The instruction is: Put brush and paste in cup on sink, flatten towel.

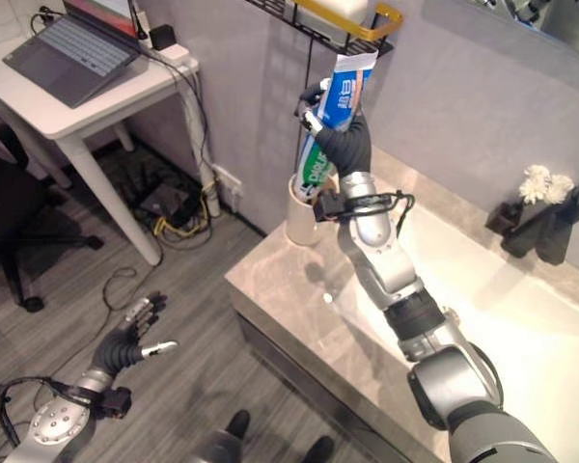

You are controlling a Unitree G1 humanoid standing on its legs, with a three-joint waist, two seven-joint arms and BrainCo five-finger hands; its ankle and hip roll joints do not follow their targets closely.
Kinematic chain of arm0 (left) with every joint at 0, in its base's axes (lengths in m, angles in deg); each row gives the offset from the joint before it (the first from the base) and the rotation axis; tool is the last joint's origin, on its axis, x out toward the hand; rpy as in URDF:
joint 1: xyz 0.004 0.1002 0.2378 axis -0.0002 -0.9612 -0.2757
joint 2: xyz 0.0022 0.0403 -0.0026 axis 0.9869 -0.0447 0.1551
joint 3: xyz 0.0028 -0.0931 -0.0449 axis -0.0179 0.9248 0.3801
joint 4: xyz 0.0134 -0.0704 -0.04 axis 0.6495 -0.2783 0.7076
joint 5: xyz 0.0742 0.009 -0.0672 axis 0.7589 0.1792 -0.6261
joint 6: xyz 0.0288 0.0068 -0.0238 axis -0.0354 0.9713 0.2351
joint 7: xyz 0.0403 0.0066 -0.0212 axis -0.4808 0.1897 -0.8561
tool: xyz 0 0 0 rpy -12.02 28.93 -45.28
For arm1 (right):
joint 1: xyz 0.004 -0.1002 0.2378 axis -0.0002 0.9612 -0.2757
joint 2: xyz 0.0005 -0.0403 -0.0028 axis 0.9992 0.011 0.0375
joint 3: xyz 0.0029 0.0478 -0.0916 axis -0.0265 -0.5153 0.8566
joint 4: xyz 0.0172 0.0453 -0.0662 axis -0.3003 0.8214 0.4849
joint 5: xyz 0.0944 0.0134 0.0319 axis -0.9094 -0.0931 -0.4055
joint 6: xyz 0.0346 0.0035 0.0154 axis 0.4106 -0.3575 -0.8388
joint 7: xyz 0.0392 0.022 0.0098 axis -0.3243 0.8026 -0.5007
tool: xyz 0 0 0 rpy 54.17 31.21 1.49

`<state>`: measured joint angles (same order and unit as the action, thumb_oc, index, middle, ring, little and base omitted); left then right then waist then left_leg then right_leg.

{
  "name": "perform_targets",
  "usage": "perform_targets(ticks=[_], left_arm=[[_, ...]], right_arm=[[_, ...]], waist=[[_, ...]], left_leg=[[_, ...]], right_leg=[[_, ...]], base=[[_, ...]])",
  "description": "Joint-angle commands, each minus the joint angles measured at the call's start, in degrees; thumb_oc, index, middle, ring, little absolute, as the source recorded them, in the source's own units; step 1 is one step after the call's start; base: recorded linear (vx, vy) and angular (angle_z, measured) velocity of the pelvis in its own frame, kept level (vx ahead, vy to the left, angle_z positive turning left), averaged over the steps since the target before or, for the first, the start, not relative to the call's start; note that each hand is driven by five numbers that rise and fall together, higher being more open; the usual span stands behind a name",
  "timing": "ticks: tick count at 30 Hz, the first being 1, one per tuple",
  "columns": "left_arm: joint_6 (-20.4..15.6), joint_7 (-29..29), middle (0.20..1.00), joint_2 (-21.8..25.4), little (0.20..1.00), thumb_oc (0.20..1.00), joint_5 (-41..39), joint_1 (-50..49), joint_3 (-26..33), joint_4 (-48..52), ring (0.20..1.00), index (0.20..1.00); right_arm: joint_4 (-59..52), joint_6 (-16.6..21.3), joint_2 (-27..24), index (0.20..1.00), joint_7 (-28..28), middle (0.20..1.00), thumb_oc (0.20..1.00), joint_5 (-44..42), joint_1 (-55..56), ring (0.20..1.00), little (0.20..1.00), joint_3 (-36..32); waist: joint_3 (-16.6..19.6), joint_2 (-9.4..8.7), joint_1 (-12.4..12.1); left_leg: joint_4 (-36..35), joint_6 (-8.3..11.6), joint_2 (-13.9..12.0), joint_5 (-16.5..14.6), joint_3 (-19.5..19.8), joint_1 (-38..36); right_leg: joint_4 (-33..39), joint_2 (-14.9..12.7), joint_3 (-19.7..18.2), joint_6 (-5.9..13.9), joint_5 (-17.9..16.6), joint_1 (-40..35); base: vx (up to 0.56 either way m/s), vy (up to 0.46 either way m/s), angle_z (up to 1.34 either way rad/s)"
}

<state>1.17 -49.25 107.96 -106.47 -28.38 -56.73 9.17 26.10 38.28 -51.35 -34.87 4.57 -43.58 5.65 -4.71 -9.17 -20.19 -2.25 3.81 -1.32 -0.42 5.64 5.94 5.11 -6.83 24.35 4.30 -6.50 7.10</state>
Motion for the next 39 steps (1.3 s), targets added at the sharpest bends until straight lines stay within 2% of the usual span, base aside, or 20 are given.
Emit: perform_targets(ticks=[1, 25, 26, 27, 28, 39], left_arm=[[-2.93, -0.84, 1.0, 3.95, 1.0, 1.0, -0.84, -0.02, 1.25, 2.63, 1.0, 1.0], [-2.82, 0.02, 1.0, 3.29, 1.0, 1.0, -2.64, 0.58, -0.03, 1.51, 1.0, 1.0], [-2.8, 0.05, 1.0, 3.14, 1.0, 1.0, -2.72, 0.69, -0.1, 1.51, 1.0, 1.0], [-2.85, -0.01, 1.0, 3.14, 1.0, 1.0, -2.7, 0.76, -0.09, 1.38, 1.0, 1.0], [-2.83, -0.01, 1.0, 3.12, 1.0, 1.0, -2.75, 0.86, -0.06, 1.29, 1.0, 1.0], [-2.86, -0.25, 1.0, 2.54, 1.0, 1.0, -2.32, 1.81, -0.99, 0.24, 1.0, 1.0]], right_arm=[[-1.76, 2.32, -3.16, 0.2, 0.22, 0.2, 0.2, 3.02, -7.61, 0.2, 0.2, -0.85], [0.86, 2.11, -1.66, 0.2, -1.69, 0.2, 0.2, 1.96, -6.34, 0.2, 0.2, 0.68], [1.25, 2.17, -1.46, 0.533, -1.9, 0.533, 0.533, 1.6, -6.19, 0.533, 0.533, 0.81], [1.3, 2.14, -1.48, 0.821, -1.94, 0.821, 0.821, 1.58, -6.23, 0.821, 0.821, 0.9], [1.2, 1.96, -1.69, 1.0, -2.2, 1.0, 1.0, 1.8, -6.26, 1.0, 1.0, 1.12], [-1.57, 2.43, -2.07, 1.0, -0.15, 1.0, 1.0, 5.88, -6.41, 1.0, 1.0, -0.03]], waist=[[2.02, -1.28, -2.16], [1.32, -1.67, -2.1], [1.29, -1.75, -2.04], [1.25, -1.71, -1.98], [1.24, -1.71, -1.87], [1.61, -1.06, -1.25]], left_leg=[[-2.75, -2.14, 3.33, 5.11, 1.44, 3.52], [-2.75, -2.38, 3.39, 4.92, 2.05, 3.45], [-2.75, -2.44, 3.43, 4.9, 2.05, 3.49], [-2.75, -2.45, 3.41, 4.9, 2.02, 3.48], [-2.75, -2.45, 3.43, 4.87, 1.96, 3.44], [-2.75, -2.47, 3.27, 4.45, 1.36, 2.72]], right_leg=[[-0.11, -2.61, -1.02, 4.42, 0.91, -7.7], [-0.11, -2.6, -0.18, 4.34, 0.9, -7.97], [-0.11, -2.66, -0.2, 4.3, 0.85, -7.97], [-0.11, -2.67, -0.2, 4.29, 0.82, -7.97], [-0.11, -2.64, -0.24, 4.3, 0.76, -7.92], [-0.11, -2.65, -0.49, 4.26, 0.58, -8.22]], base=[[0.0, 0.0, 0.0], [0.0, 0.0, 0.0], [0.0, 0.0, 0.0], [0.0, 0.0, 0.0], [0.0, 0.0, 0.0], [0.0, 0.0, 0.0]])
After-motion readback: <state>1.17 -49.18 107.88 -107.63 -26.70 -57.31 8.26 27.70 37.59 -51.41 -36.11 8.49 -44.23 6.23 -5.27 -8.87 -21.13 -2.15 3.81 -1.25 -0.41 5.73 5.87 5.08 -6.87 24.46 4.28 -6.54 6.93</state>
